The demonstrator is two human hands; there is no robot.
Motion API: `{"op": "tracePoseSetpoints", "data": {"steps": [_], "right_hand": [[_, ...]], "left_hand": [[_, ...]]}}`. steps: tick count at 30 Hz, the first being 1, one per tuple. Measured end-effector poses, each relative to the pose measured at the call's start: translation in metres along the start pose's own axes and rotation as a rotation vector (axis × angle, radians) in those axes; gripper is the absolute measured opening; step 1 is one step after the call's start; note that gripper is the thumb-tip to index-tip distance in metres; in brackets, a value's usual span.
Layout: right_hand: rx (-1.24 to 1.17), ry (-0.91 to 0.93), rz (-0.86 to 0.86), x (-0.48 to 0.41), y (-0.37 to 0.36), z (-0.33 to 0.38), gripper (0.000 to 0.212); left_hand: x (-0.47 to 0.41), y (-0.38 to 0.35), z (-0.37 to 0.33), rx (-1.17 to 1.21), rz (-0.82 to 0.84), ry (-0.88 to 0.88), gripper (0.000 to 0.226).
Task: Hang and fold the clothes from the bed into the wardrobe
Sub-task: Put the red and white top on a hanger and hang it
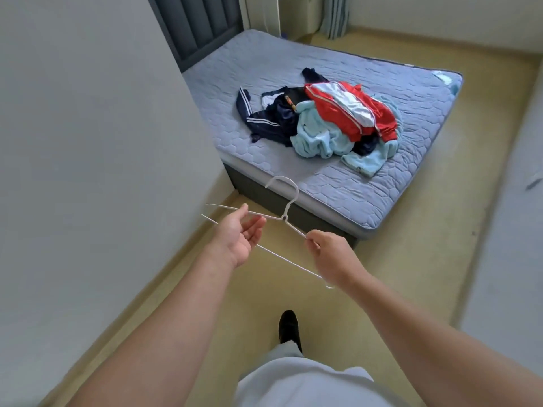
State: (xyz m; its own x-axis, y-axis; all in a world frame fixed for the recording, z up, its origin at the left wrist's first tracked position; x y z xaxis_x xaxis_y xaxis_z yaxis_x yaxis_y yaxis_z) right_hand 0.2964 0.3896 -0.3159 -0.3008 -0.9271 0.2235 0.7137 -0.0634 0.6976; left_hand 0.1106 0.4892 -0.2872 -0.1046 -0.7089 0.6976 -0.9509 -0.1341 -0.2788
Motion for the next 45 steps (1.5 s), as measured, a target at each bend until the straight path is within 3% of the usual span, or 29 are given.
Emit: {"op": "tracePoseSetpoints", "data": {"steps": [6, 16, 20, 25, 30, 38, 45], "right_hand": [[0.010, -0.221, -0.049, -0.075, 0.053, -0.029, 0.015], [-0.327, -0.281, -0.304, -0.158, 0.178, -0.086, 0.024], [-0.371, -0.303, -0.275, -0.205, 0.239, -0.150, 0.025], [-0.232, -0.268, -0.239, -0.253, 0.331, -0.219, 0.023], [-0.244, -0.249, -0.235, -0.306, 0.409, -0.267, 0.023], [-0.175, -0.244, -0.134, -0.422, 0.458, -0.319, 0.024], [-0.152, -0.275, -0.055, -0.551, 0.479, -0.349, 0.019]], "left_hand": [[-0.079, -0.108, -0.032, -0.240, 0.165, 0.044, 0.019], [-0.148, -0.299, -0.012, -0.638, 0.398, -0.095, 0.015], [-0.179, -0.387, 0.009, -0.701, 0.362, -0.149, 0.013], [-0.199, -0.507, 0.043, -0.704, 0.346, -0.098, 0.011], [-0.214, -0.599, 0.050, -0.645, 0.311, -0.075, 0.013], [-0.297, -0.647, 0.027, -0.516, 0.064, -0.117, 0.009], [-0.435, -0.676, 0.008, -0.433, -0.149, -0.064, 0.007]]}}
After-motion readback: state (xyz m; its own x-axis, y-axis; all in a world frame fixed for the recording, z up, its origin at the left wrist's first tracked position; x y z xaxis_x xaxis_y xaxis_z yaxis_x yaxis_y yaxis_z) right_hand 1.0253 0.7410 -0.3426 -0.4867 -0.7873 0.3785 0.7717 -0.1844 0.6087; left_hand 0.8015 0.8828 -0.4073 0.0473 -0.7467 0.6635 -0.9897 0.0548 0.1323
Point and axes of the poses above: each hand's wrist, its own x-axis away from the middle knuckle, its own y-axis out of the back of the hand, z = x × y, the point moved 6 cm from there along -x, towards the middle knuckle, and after that the axes turned 3 degrees about -y, right-handed, at the moved point
